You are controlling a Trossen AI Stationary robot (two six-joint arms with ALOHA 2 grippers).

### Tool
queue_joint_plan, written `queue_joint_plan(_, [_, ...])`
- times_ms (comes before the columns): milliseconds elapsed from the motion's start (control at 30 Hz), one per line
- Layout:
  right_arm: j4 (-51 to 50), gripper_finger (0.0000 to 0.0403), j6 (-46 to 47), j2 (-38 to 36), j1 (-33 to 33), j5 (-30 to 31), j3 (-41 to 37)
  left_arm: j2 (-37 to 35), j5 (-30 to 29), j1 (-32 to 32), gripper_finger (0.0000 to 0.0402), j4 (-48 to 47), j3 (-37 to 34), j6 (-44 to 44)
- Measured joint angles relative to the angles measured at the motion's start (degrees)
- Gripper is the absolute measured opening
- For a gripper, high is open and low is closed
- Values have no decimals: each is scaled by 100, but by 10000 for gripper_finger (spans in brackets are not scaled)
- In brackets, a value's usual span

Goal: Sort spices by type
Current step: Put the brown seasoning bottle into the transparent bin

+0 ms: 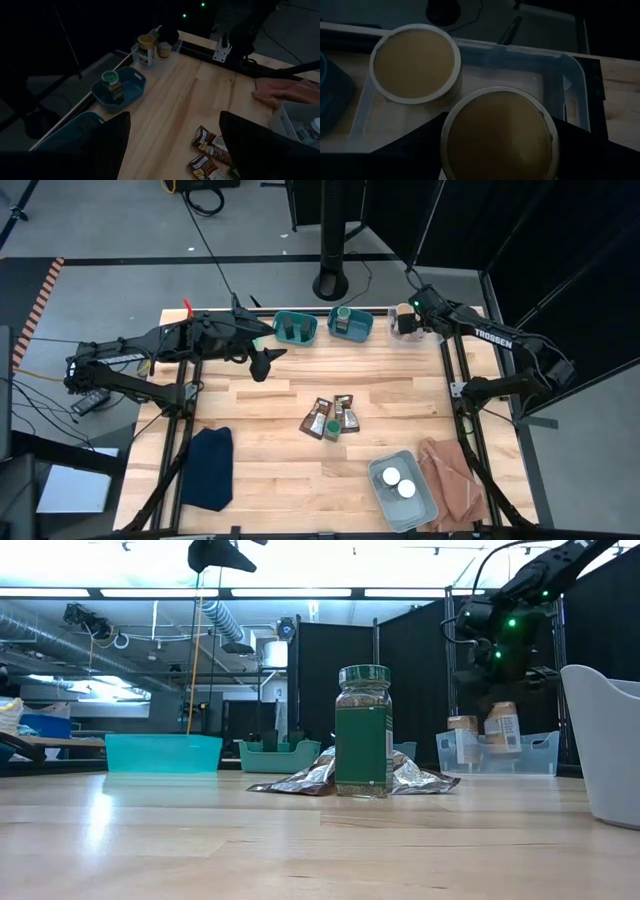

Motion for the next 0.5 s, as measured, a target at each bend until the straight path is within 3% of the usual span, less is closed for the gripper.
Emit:
queue_joint_plan(200, [49,284,-105,-5,-26,13,9,0,-1,0,310,0,0,-2])
queue_joint_plan(500, [14,332,-169,-11,-28,34,13,0,-3,0,310,0,-2,0])
